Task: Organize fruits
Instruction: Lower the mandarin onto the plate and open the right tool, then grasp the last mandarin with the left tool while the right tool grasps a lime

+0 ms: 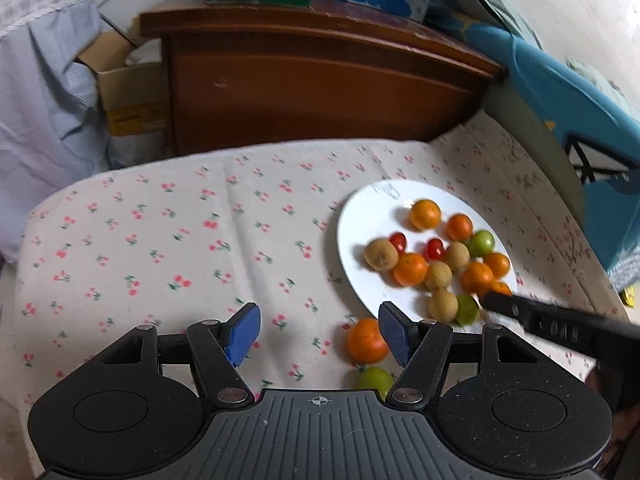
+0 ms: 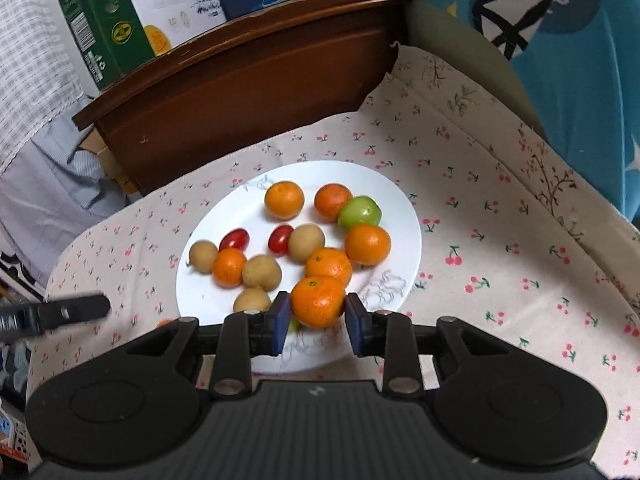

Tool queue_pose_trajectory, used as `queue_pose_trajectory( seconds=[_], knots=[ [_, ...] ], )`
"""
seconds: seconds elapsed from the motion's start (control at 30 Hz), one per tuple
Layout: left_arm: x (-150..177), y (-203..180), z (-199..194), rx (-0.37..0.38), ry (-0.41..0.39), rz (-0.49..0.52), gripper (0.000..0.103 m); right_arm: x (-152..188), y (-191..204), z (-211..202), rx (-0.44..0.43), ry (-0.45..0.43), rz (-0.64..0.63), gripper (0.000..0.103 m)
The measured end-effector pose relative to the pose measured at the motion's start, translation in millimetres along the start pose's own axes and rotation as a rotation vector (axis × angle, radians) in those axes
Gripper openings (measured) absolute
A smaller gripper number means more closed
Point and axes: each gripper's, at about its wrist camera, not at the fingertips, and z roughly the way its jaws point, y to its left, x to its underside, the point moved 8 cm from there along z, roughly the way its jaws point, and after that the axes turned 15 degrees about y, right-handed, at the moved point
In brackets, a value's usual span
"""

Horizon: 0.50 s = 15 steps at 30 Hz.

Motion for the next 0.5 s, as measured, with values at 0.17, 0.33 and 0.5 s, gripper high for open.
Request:
queue_pose_trajectory(
  seconds=[0.17, 0.33, 0.5],
  knots=[
    [0.3, 0.1, 4.3, -0.03, 0.007, 0.012, 0.065, -2.9, 7.6, -17.0, 0.023, -0.049, -0.041, 0.033],
    [-5.4, 3.4, -6.1, -0.075, -0.026, 0.028, 0.066, 9.7, 21.9, -33.7, -0.015, -0.046, -0.06, 0.033],
    [-4.4, 10.3, -9.1, -0.105, -0.025, 0.024, 0.066, 38.2, 54.9, -35.2, -0.069, -0.013, -0.145, 0.033]
  ],
)
